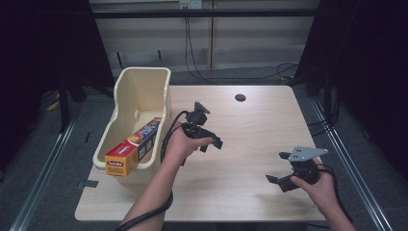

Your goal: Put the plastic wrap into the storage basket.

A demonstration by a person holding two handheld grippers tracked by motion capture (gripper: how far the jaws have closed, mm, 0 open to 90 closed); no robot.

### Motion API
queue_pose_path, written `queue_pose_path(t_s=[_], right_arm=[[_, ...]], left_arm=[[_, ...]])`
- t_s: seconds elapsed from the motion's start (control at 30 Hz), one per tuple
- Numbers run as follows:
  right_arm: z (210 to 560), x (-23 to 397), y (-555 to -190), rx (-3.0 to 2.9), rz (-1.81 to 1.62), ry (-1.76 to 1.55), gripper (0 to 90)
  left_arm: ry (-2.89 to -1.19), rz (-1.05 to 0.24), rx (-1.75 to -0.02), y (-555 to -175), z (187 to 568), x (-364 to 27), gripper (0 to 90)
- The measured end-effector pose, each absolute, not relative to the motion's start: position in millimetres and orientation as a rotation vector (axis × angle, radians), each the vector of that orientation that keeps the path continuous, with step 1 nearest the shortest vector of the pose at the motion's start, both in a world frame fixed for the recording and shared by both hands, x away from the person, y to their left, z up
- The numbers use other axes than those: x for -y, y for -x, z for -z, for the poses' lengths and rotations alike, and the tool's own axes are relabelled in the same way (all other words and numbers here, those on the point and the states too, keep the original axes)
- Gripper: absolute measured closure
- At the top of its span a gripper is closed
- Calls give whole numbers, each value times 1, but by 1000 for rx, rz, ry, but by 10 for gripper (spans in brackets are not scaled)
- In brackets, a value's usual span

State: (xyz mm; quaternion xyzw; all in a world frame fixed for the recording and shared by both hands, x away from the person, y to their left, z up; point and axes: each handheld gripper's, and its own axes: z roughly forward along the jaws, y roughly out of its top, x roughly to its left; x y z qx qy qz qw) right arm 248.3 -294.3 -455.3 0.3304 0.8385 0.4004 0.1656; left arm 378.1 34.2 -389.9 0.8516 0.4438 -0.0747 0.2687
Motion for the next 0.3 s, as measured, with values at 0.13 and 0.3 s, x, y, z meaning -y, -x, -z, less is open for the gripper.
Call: queue_pose_path(t_s=[0.13, 0.3], right_arm=[[456, 294, -249, -2388, -1140, -941, 34], [458, 294, -249, -2393, -1132, -942, 34]], left_arm=[[-2290, 204, -1188, -375, 396, -35, 138], [-2294, 173, -1156, -370, 402, -34, 137]])
